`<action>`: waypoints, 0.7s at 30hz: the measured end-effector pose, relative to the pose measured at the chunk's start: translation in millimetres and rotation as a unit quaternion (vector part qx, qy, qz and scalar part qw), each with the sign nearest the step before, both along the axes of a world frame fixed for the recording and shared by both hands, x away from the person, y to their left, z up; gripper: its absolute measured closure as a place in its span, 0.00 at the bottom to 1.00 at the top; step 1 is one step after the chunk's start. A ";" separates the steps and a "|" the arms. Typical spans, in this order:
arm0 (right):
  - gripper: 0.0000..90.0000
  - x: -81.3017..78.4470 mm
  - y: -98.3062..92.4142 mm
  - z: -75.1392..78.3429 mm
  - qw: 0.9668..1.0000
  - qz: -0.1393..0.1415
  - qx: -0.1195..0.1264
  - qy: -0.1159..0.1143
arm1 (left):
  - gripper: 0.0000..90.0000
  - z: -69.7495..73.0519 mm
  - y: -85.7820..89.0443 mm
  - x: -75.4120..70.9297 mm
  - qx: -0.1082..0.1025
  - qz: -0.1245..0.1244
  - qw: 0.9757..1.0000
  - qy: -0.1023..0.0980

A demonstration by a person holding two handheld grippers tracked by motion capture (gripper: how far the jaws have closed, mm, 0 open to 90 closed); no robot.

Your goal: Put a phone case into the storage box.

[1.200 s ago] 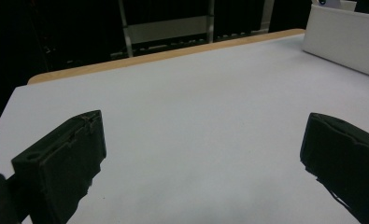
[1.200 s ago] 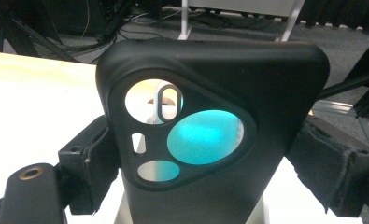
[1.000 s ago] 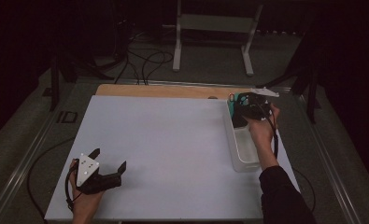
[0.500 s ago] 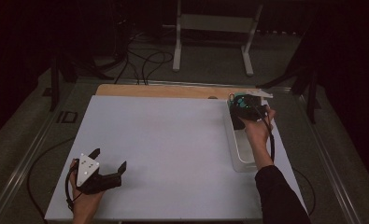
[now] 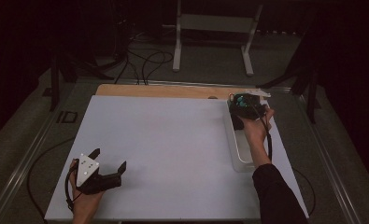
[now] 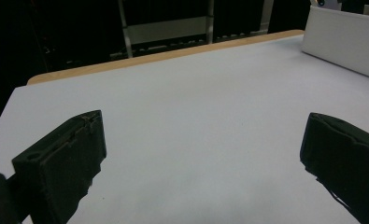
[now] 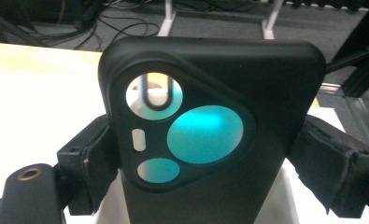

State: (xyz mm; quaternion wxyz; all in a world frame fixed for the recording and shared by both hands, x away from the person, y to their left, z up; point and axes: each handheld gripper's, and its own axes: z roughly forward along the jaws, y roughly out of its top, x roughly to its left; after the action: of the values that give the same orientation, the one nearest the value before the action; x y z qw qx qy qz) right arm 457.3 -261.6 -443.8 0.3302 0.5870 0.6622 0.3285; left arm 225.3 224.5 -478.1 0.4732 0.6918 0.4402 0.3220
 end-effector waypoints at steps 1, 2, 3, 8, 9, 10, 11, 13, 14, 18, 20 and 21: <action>0.15 0.4 -0.3 -0.3 1.000 0.000 0.000 -0.001 | 0.01 -0.1 -0.1 0.0 0.000 0.000 1.000 0.000; 0.15 0.7 -0.3 -0.6 1.000 -0.001 0.001 -0.002 | 0.01 -0.1 -0.1 0.0 0.000 0.000 1.000 0.000; 0.15 1.0 -0.1 -0.9 1.000 -0.001 0.002 -0.002 | 0.01 -0.1 -0.3 -0.1 0.000 0.000 1.000 0.000; 0.15 3.4 2.5 -1.8 1.000 0.002 -0.004 0.000 | 0.01 0.0 -0.4 0.0 0.001 -0.001 1.000 0.001; 0.15 4.1 2.7 -1.8 1.000 0.001 -0.004 0.001 | 0.01 0.0 -0.4 0.0 0.001 -0.001 1.000 0.001; 0.15 4.1 2.7 -1.8 1.000 0.001 -0.004 0.001 | 0.01 0.0 -0.4 -0.1 0.002 -0.001 1.000 0.001; 0.14 5.2 2.3 -2.3 1.000 0.001 -0.001 0.000 | 0.01 -0.1 -0.4 -0.1 0.001 -0.001 1.000 0.001; 0.14 5.8 1.5 -3.1 1.000 0.001 0.003 -0.001 | 0.01 -0.3 -0.4 0.0 0.001 -0.001 1.000 0.001; 0.14 6.1 1.1 -3.4 1.000 0.002 0.005 -0.001 | 0.01 -0.4 -0.4 0.0 0.002 -0.001 1.000 0.001; 0.14 6.1 0.2 -3.7 1.000 -0.001 0.010 -0.003 | 0.01 -0.2 -0.2 -0.3 0.001 -0.001 1.000 0.001; 0.13 6.5 -0.7 -4.0 1.000 -0.001 0.016 -0.002 | 0.01 -0.4 -0.4 -0.1 0.001 -0.002 1.000 0.002; 0.12 6.5 -1.4 -4.2 1.000 0.000 0.021 -0.004 | 0.01 -0.6 -0.7 -0.1 0.001 -0.002 1.000 0.002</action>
State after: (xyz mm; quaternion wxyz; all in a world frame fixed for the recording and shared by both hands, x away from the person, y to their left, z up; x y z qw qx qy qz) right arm 463.8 -262.9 -448.0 0.3204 0.5923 0.6539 0.3448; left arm 225.2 223.9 -478.7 0.4725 0.6937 0.4393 0.3201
